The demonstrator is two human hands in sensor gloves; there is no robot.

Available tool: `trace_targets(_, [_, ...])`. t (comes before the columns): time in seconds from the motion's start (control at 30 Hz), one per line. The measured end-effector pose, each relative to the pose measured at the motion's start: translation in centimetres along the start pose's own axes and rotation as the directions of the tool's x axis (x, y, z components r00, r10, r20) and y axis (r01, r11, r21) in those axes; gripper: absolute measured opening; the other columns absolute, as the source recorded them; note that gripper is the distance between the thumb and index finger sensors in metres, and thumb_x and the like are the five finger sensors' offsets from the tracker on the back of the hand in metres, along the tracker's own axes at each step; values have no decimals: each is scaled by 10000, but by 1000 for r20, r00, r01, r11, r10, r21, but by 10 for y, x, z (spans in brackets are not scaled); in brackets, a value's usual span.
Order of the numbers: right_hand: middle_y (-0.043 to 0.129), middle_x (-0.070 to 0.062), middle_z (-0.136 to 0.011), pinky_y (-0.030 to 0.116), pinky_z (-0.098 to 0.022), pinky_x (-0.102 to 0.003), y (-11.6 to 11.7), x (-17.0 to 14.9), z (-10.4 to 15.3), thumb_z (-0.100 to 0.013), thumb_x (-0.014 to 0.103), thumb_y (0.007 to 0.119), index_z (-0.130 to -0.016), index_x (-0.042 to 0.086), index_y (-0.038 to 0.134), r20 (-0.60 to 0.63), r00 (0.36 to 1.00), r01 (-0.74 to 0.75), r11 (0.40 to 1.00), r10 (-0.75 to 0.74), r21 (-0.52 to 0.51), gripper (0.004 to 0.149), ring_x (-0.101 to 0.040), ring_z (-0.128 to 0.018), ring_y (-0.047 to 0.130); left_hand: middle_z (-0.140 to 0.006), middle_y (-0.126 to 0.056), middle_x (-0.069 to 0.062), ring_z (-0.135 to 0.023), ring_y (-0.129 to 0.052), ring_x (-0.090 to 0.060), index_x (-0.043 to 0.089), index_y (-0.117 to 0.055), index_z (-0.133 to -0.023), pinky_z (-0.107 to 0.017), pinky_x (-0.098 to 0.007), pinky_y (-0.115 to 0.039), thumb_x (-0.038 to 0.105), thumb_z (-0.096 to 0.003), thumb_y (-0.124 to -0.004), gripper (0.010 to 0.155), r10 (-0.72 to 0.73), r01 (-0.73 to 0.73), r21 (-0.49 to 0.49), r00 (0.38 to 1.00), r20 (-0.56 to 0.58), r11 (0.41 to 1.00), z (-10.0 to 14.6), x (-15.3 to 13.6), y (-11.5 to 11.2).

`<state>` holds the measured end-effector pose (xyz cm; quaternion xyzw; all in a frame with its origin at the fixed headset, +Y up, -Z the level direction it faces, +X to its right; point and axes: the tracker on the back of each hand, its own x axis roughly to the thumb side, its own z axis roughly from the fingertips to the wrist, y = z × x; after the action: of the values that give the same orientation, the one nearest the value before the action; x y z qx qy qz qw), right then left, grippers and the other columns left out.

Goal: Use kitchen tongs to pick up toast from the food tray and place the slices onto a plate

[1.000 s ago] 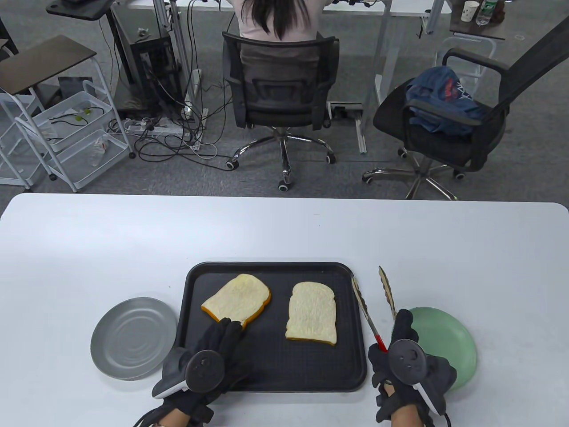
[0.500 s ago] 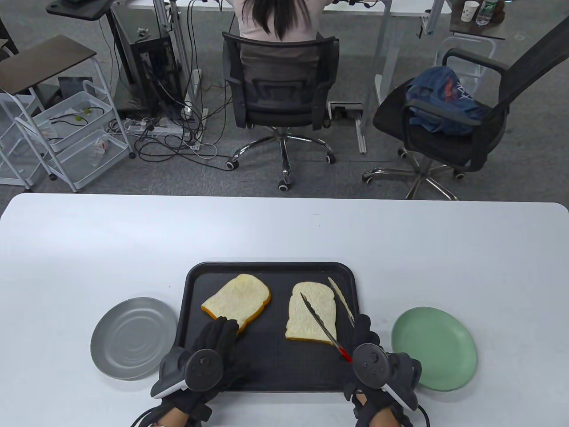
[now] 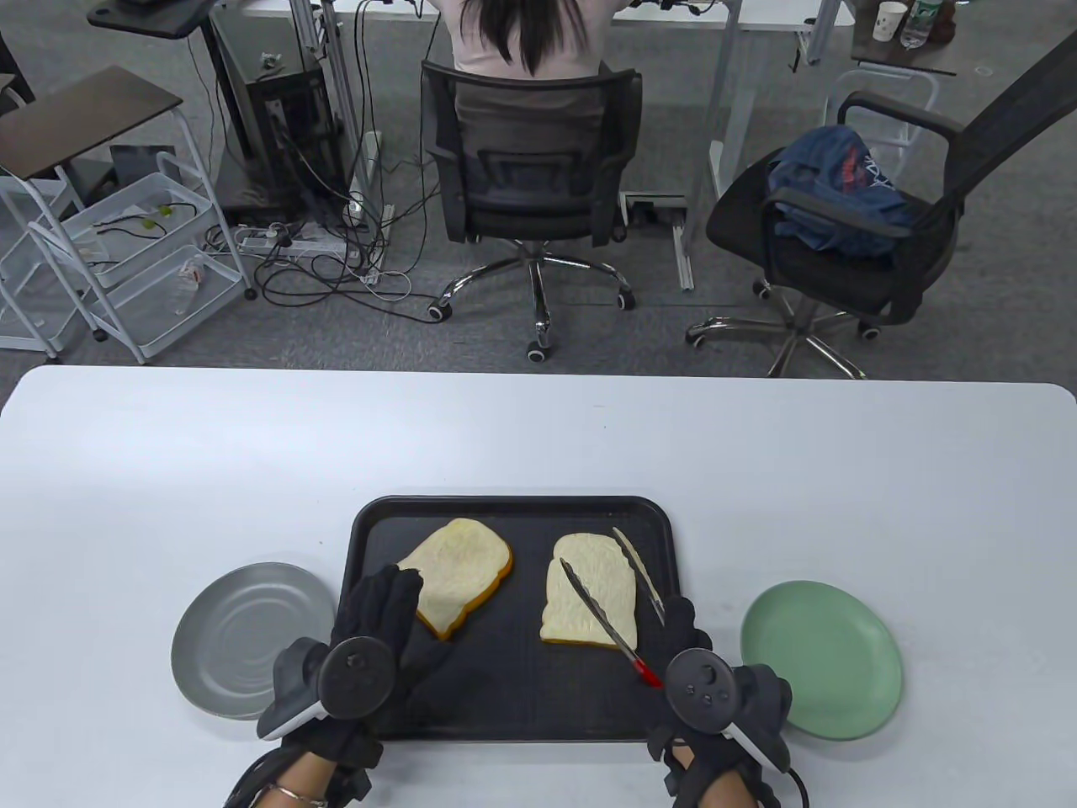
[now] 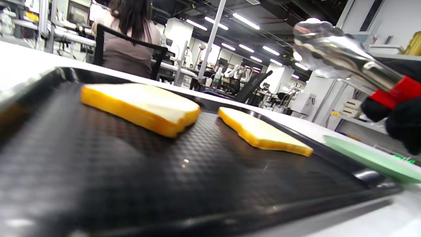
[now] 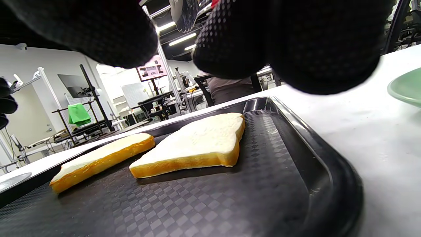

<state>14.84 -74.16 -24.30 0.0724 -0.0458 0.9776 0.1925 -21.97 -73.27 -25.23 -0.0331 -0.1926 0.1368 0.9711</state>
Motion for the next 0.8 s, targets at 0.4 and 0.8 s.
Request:
trace_targets(0.4, [704,-308,-774,877,-209,-428,5,-2,-4,-309,451,885,-969,-50,308,-16,1000,-4,1000,5,27,1010,-242,-356,937,-1248,-160,-381,-1094,-303,-651,-24,-98,-1239,-781,-733,-426,565,-715,-483,877,70,-50,86,966,-248,995,23,-91,16])
trace_targets(0.8, [698,-314,-777,873,-214,-436,3,-6,-5,-311,453,883,-969,-52,301,-38,999,-3,999,5,42,1013,-250,-362,934,-1242,-167,-389,-1090,-323,-649,-30,-107,-1237,-774,-736,-428,537,-723,-500,860,-17,16,-6,852,-524,1000,31,-155,-1])
